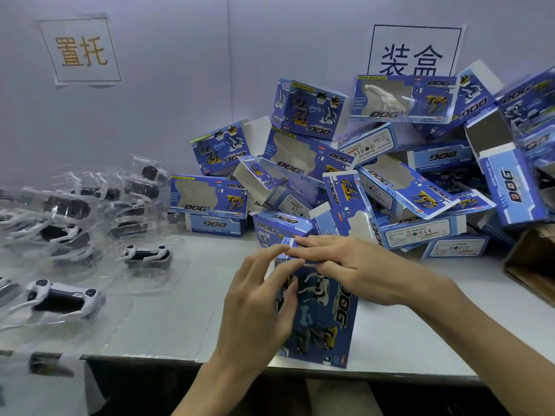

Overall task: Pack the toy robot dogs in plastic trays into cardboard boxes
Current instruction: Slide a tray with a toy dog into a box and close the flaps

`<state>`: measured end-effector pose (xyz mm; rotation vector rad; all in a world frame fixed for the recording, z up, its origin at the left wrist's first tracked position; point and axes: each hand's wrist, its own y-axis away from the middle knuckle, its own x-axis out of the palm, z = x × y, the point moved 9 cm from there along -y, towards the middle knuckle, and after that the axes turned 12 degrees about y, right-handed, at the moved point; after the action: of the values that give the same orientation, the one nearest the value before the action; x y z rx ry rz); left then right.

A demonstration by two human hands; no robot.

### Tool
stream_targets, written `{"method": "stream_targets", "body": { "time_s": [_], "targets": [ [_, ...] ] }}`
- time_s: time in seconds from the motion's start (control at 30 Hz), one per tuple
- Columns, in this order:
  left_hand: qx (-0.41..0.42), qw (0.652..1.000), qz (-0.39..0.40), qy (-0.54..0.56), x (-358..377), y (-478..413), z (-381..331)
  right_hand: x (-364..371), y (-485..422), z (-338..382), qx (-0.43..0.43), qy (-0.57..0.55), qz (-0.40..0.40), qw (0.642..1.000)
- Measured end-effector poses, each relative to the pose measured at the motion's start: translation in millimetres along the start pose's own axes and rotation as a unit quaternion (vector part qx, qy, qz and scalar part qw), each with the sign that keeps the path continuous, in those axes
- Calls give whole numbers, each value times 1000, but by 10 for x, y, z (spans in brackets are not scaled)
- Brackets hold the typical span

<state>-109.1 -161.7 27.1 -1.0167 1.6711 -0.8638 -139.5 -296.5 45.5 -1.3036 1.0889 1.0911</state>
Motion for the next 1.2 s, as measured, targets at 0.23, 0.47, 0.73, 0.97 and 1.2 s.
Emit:
{"method": "stream_targets", "body": {
  "time_s": [0.23, 0.47, 0.73, 0.97, 1.2],
  "targets": [
    [-10, 999, 23, -33, 17, -67, 43, -110, 77, -103, 18, -189, -66, 980],
    [-19, 998, 51, -33, 129, -229, -28, -192, 460, -386, 80, -249, -293, 920],
    [-52, 990, 82, 106, 335, -298, 0, -144, 493, -315, 78, -228, -337, 910],
    [-61, 982, 95, 154, 364, -302, 11, 8, 579, -270, 59, -231, -265, 934],
    [-64, 985, 98, 130, 400, -322, -32, -47, 538, -359, 100, -284, -258, 918]
  ]
}}
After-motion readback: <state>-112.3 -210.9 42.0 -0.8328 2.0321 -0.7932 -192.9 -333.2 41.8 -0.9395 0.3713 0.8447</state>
